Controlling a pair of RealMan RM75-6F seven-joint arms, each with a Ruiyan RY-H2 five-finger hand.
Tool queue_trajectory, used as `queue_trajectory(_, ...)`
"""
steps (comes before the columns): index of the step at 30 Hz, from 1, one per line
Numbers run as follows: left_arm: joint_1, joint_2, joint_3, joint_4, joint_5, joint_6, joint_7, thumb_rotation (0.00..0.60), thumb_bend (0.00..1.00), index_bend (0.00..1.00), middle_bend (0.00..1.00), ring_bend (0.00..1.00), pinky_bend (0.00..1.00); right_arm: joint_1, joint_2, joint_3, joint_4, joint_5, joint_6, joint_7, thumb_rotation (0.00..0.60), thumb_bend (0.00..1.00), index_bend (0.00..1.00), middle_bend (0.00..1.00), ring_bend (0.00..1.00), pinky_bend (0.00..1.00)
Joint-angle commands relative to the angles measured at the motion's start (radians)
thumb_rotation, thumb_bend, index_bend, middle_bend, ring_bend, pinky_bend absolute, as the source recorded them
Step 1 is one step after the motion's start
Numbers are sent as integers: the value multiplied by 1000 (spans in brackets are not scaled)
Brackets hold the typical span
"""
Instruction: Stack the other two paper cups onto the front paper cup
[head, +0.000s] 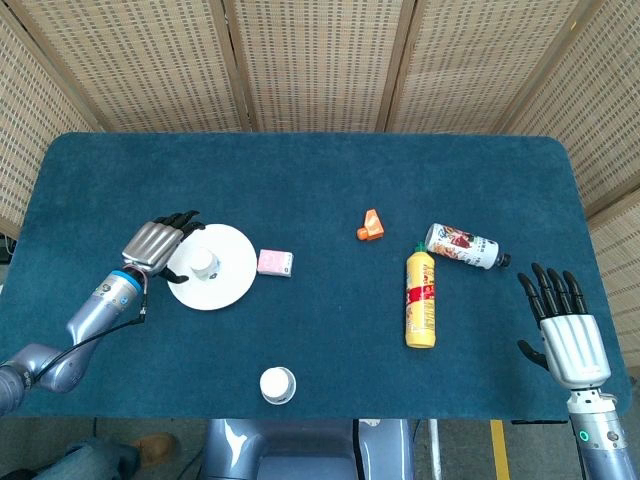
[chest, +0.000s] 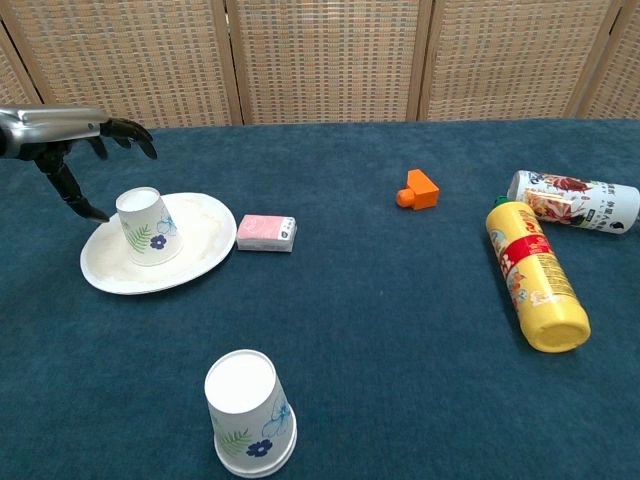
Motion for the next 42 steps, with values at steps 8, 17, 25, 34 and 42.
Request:
queue_trajectory(8,-34,-95,25,114,43,35,-89,600,0,374,232,268,330,-17,6,30,-6,-8,-30,6,600,0,0,0,0,0)
queue_trajectory(17,-37,-110,34,129,24,60,-59,600,55,572,405,432,483,-30,10,49,-9,-18,-44,19,600,0,0,0,0,0)
queue_trajectory(25,-23,-68,30,64,18,104,-74,600,113,639,462,504,556,-42,15,64,-18,-31,-52,26,600,0,0,0,0,0)
queue_trajectory(34,-5,60,11,-123,89,190,-143,600,116,654,472,508,557,-54,22,76,-25,-45,-51,35,600,0,0,0,0,0)
queue_trajectory(42,23,323,61,-483,283,232,-282,600,116,658,476,512,561,-64,25,86,-33,-56,-52,33,600,0,0,0,0,0)
